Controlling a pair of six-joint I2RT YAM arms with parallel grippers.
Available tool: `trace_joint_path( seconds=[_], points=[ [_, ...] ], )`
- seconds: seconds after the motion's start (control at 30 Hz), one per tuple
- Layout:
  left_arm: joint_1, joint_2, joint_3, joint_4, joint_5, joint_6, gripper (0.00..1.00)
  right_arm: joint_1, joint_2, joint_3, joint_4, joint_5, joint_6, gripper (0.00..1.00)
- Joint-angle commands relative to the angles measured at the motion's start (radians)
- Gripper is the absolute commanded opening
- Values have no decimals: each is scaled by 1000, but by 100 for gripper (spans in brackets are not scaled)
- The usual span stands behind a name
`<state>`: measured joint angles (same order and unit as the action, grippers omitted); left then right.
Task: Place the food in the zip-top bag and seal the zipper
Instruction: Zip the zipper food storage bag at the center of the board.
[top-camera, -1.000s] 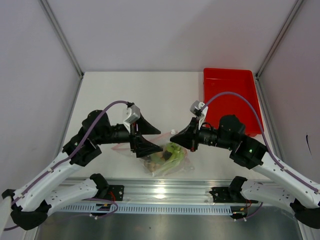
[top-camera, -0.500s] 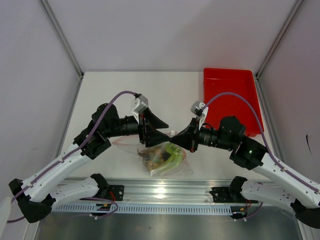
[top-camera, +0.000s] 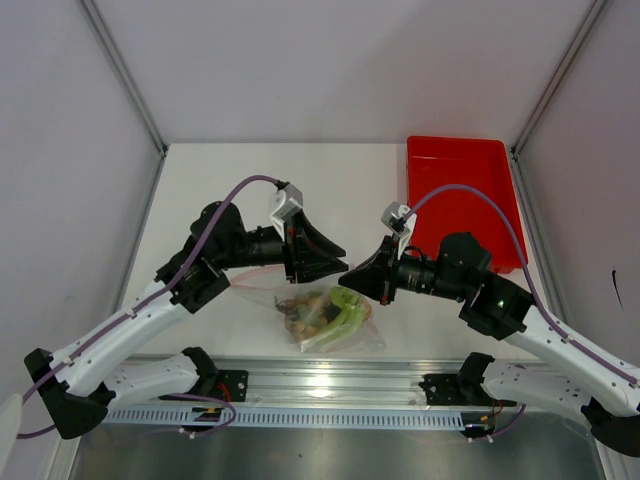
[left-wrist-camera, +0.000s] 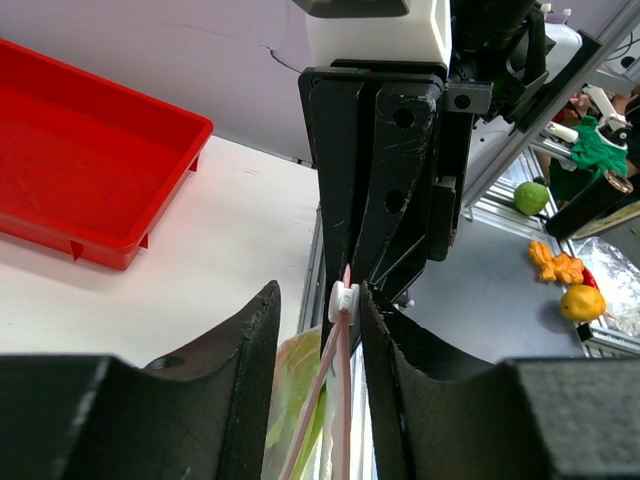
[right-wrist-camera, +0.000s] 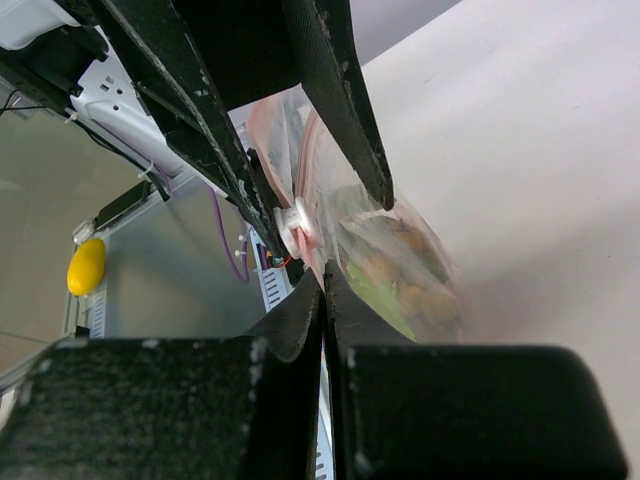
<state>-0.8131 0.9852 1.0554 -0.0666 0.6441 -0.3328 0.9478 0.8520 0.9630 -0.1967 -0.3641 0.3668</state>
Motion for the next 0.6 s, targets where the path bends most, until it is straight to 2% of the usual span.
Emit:
trace_joint_path(
  seconds=[0.0,0.2,0.43,0.57],
  points=[
    [-12,7,34,51,31,-3,40,5,-22,10,68,-1,11,0],
    [-15,10,25,48,37,-3,31,5,-24,11,69,2,15,0],
    [-15,9,26,21,29,-6,1,6,-25,6,83,31,46,0],
    [-15,13,29,-2,12,-11,1,6,-42,-4,98,86,63,0]
  ],
)
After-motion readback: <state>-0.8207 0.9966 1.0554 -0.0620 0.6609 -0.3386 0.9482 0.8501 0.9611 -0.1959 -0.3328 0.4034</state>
